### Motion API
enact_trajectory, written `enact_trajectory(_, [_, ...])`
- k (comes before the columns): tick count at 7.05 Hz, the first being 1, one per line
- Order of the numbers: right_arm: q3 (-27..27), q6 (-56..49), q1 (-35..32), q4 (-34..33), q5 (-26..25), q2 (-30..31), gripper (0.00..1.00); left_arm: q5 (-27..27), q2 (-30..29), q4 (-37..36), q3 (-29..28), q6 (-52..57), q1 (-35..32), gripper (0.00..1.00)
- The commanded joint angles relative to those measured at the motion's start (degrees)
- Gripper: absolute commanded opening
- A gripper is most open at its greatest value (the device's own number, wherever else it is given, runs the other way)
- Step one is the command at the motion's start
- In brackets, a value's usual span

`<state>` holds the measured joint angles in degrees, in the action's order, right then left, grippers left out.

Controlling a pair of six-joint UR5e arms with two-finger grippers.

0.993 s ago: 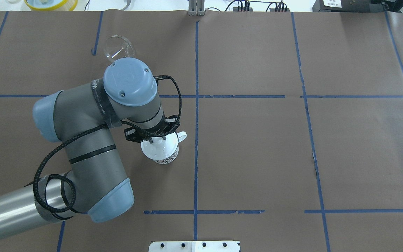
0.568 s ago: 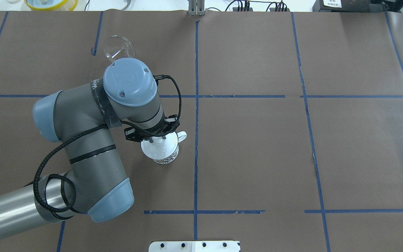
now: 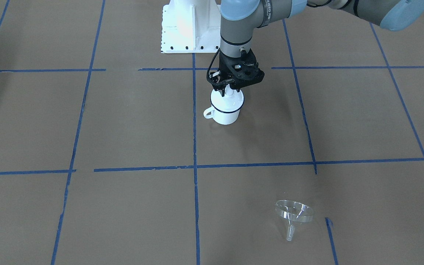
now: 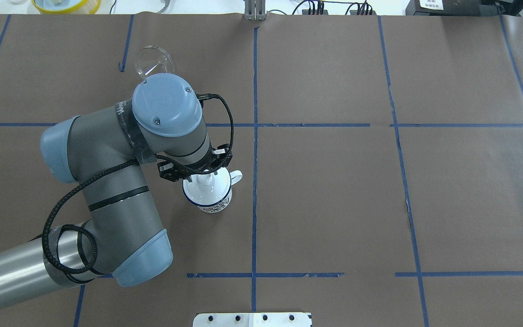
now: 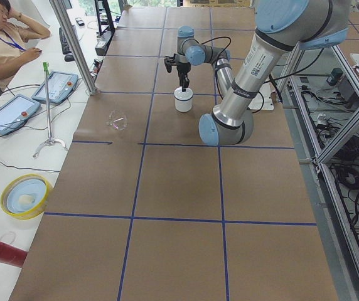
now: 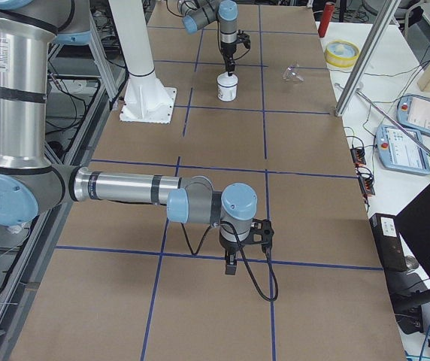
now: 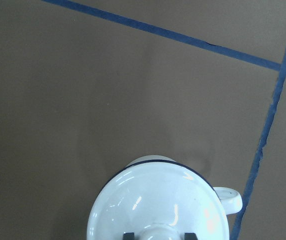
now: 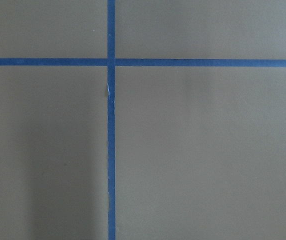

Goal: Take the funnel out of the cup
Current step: 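Lower the white funnel onto the mug and open the left gripper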

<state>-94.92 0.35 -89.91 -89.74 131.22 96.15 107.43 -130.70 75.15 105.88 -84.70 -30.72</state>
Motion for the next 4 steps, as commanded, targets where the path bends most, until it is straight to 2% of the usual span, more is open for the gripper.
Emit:
enact_trajectory(1, [0.00,0.00,0.00,0.00,0.00,0.00,1.00,-0.20,0.00,0.00,0.55,0.58,-0.30,1.00])
enact_trajectory(2, [0.00,0.00,0.00,0.00,0.00,0.00,1.00,-0.11,1.22,0.09,2.56,2.15,-1.26,1.00])
enact_trajectory(4, [0.00,0.00,0.00,0.00,0.00,0.00,1.00,0.58,7.79,0.17,11.59,18.95,-7.47,1.00])
